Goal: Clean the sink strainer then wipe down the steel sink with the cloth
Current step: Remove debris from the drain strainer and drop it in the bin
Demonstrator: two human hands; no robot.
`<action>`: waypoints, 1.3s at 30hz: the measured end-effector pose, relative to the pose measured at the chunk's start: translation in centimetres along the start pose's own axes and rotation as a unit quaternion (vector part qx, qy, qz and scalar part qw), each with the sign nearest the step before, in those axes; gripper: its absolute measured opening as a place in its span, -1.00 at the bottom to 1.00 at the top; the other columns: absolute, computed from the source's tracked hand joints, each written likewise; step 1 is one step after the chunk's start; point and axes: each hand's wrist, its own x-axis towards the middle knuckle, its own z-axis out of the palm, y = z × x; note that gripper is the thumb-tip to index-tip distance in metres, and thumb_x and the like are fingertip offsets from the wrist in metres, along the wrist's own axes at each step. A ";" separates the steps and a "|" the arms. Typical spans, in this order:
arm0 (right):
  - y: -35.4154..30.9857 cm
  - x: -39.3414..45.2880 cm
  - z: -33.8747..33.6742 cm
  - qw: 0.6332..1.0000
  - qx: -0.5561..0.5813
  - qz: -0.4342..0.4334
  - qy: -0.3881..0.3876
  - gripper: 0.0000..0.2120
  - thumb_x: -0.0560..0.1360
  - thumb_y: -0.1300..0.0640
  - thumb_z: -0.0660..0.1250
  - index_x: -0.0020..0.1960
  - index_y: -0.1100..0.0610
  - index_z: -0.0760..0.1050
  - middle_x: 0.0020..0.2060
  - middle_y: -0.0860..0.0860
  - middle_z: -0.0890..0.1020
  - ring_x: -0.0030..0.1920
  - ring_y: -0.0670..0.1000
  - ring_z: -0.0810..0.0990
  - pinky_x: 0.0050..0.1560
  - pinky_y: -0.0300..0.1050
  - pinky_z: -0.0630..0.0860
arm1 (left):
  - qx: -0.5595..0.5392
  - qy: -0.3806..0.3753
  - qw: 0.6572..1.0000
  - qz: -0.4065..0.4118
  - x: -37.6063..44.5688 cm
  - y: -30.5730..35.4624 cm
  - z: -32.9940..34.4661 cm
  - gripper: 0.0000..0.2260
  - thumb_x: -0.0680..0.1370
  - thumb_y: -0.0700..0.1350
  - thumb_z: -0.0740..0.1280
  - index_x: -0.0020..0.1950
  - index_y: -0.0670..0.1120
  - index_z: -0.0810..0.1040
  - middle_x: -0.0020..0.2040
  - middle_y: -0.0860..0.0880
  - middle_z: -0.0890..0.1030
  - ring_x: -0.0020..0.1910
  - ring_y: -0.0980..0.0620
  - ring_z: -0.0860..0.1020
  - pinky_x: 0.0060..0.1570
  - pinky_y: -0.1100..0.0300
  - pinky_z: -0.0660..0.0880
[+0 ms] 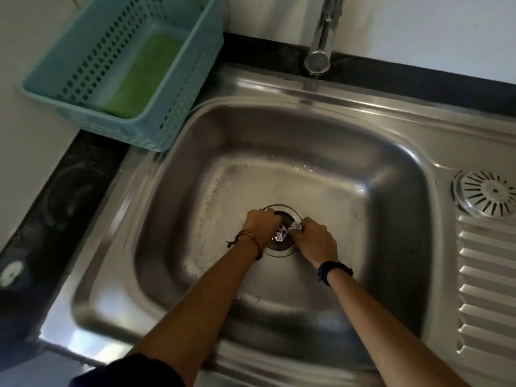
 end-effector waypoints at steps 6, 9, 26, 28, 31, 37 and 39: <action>-1.0 -2.3 -1.4 0.991 0.134 0.010 0.007 -0.75 0.53 0.00 0.24 -0.02 0.20 0.51 -0.18 0.13 0.65 -0.14 0.16 0.61 -0.21 -0.04 0.46 | -0.231 0.080 0.958 -0.150 -3.4 -1.2 -2.8 -0.72 0.52 0.06 0.26 0.03 -0.14 0.55 0.04 -0.10 0.60 -0.01 -0.13 0.58 -0.09 0.08 0.47; -2.3 -4.5 -2.5 0.973 0.231 0.014 0.016 -0.78 0.53 0.06 0.23 -0.01 0.20 0.54 -0.31 0.06 0.65 -0.29 0.07 0.61 -0.31 -0.10 0.54 | -0.334 0.090 0.920 -0.186 -6.7 -1.8 -4.6 -0.76 0.48 0.05 0.31 -0.07 -0.10 0.60 -0.04 -0.08 0.65 -0.15 -0.02 0.56 -0.22 0.19 0.41; -11.2 -35.5 6.5 0.896 0.289 -0.318 -0.109 -0.89 0.49 0.19 0.32 -0.19 0.05 0.55 -0.40 -0.09 0.57 -0.47 -0.24 0.50 -0.41 -0.40 0.50 | -0.669 0.305 0.601 -0.315 -49.4 -1.0 3.4 -0.85 0.48 -0.19 0.31 -0.29 -0.04 0.51 -0.41 0.01 0.54 -0.56 0.20 0.44 -0.51 0.30 0.41; -12.1 -38.5 9.6 0.890 0.261 -0.341 -0.155 -0.91 0.48 0.22 0.32 -0.15 0.07 0.55 -0.41 -0.11 0.57 -0.49 -0.25 0.50 -0.42 -0.40 0.51 | -0.679 0.318 0.558 -0.356 -53.8 -1.0 6.4 -0.85 0.48 -0.21 0.32 -0.29 -0.06 0.52 -0.41 0.03 0.55 -0.50 0.13 0.48 -0.46 0.27 0.47; -13.4 -41.6 15.6 0.888 0.179 -0.355 -0.231 -0.94 0.47 0.24 0.34 -0.12 0.10 0.54 -0.38 -0.10 0.58 -0.43 -0.18 0.53 -0.37 -0.29 0.55 | -0.701 0.324 0.485 -0.411 -58.3 -1.5 11.5 -0.88 0.49 -0.24 0.32 -0.25 -0.10 0.51 -0.34 -0.03 0.57 -0.41 0.02 0.54 -0.34 0.19 0.53; -14.1 -41.8 29.2 0.891 0.034 -0.337 -0.303 -0.78 0.42 0.19 0.41 -0.10 0.04 0.36 -0.29 -0.03 0.58 -0.26 0.06 0.58 -0.22 -0.02 0.54 | -0.726 0.320 0.352 -0.497 -59.7 -4.7 23.0 -0.77 0.47 -0.37 0.24 -0.34 -0.11 0.44 -0.43 -0.06 0.50 -0.55 0.14 0.51 -0.45 0.32 0.50; -13.7 -40.4 34.2 0.894 -0.010 -0.324 -0.310 -0.74 0.41 0.19 0.41 -0.14 0.06 0.29 -0.32 -0.04 0.50 -0.27 0.11 0.54 -0.21 0.05 0.53 | -0.738 0.300 0.299 -0.525 -58.7 -6.0 28.0 -0.75 0.47 -0.40 0.22 -0.35 -0.13 0.42 -0.45 -0.11 0.47 -0.54 0.07 0.49 -0.48 0.29 0.48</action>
